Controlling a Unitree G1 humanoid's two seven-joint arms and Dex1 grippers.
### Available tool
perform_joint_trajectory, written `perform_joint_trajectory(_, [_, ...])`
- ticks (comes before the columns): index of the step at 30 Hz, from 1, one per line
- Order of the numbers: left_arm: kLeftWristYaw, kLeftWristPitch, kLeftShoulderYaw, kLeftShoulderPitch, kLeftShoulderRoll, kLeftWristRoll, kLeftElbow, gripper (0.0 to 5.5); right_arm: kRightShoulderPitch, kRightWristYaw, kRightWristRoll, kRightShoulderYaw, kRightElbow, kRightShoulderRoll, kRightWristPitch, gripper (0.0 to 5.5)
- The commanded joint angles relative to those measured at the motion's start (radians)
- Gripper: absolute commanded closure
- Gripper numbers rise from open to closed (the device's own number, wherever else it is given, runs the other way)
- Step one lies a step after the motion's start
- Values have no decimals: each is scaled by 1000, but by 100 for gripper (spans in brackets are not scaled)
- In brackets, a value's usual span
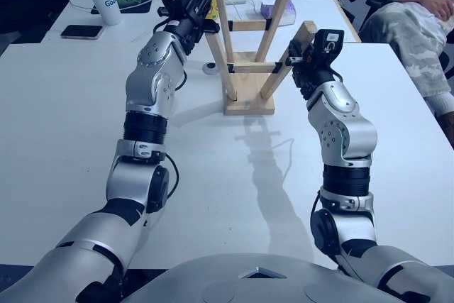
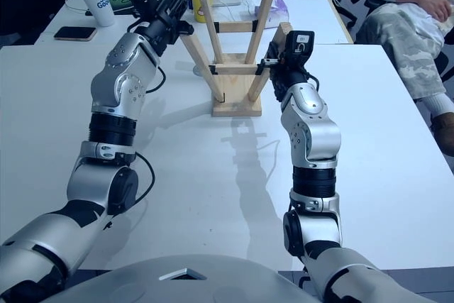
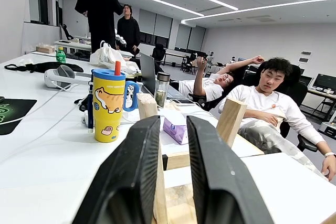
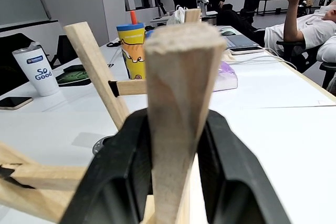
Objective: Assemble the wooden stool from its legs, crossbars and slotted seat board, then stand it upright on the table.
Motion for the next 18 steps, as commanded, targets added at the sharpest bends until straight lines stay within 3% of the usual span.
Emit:
perform_joint_trajectory(1, [30,3,16,69,-40,20,50,455,29,22,-10,54,31,8,79,446])
perform_joint_trajectory(4, [87,-63,114,57,-46,-28,-14,455,33,19,-14,55,28,3,89,446])
perform_joint_trajectory(8, [204,-187,328,80,-12,-120,-85,455,34,11,-24,60,39,-7,99,446])
perform_joint_trajectory(13, [299,-200,413,198,71,-65,67,455,32,-2,-26,51,38,-7,103,446])
perform_joint_trajectory(15, [305,-177,341,277,137,54,152,455,31,-5,-26,51,37,-3,103,446])
perform_joint_trajectory(18, [136,-137,202,357,168,131,133,455,35,-3,-23,49,32,-3,103,446])
